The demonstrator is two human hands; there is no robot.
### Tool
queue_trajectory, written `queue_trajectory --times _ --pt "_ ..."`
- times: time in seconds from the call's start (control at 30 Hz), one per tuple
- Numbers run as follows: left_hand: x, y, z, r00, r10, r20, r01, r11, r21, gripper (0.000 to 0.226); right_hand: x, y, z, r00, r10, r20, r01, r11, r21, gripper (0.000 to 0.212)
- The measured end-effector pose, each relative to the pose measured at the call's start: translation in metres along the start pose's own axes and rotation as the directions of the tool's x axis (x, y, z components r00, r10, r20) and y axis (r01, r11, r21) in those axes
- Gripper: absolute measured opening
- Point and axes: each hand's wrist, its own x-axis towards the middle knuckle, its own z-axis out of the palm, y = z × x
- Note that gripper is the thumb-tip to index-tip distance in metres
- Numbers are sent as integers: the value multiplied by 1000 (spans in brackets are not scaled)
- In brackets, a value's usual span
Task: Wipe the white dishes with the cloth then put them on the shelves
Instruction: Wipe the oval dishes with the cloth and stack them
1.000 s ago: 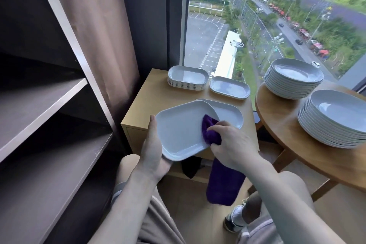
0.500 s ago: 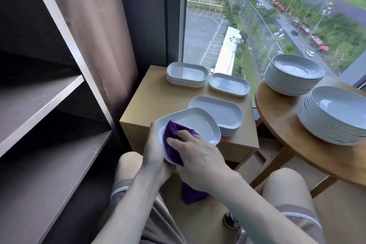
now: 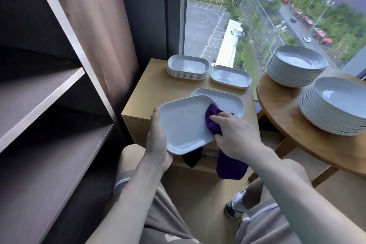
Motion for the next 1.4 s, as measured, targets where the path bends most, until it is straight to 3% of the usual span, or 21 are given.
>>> queue_trajectory --times 0.17,0.33,0.43,0.63,0.73,0.87,1.17,1.4 --pt "-6 -13 12 996 -2 89 -3 998 57 64 13 -9 -9 995 31 -100 -29 999 14 54" --pt "0 -16 16 997 23 67 -26 999 47 60 -4 -46 -7 979 -159 -125 166 985 50 71" --pt "-1 -14 13 998 -55 35 56 998 -35 60 -18 -72 0 956 -288 -64 292 954 65 74" --pt "2 -2 0 988 -131 76 145 965 -218 80 -29 -76 7 932 -356 73 357 934 -1 73" --pt "7 3 -2 995 -91 42 99 959 -265 77 -32 -68 10 933 -352 79 357 933 -55 62" --pt "5 8 0 999 -26 29 31 979 -203 70 -31 -52 10 951 -305 49 307 951 -46 53" --pt "7 10 -1 998 5 55 1 996 -94 64 7 -25 -9 999 -5 37 3 999 35 41" --pt "4 0 1 987 12 161 -6 999 -36 65 25 -42 -25 998 -3 -63 7 998 60 36"
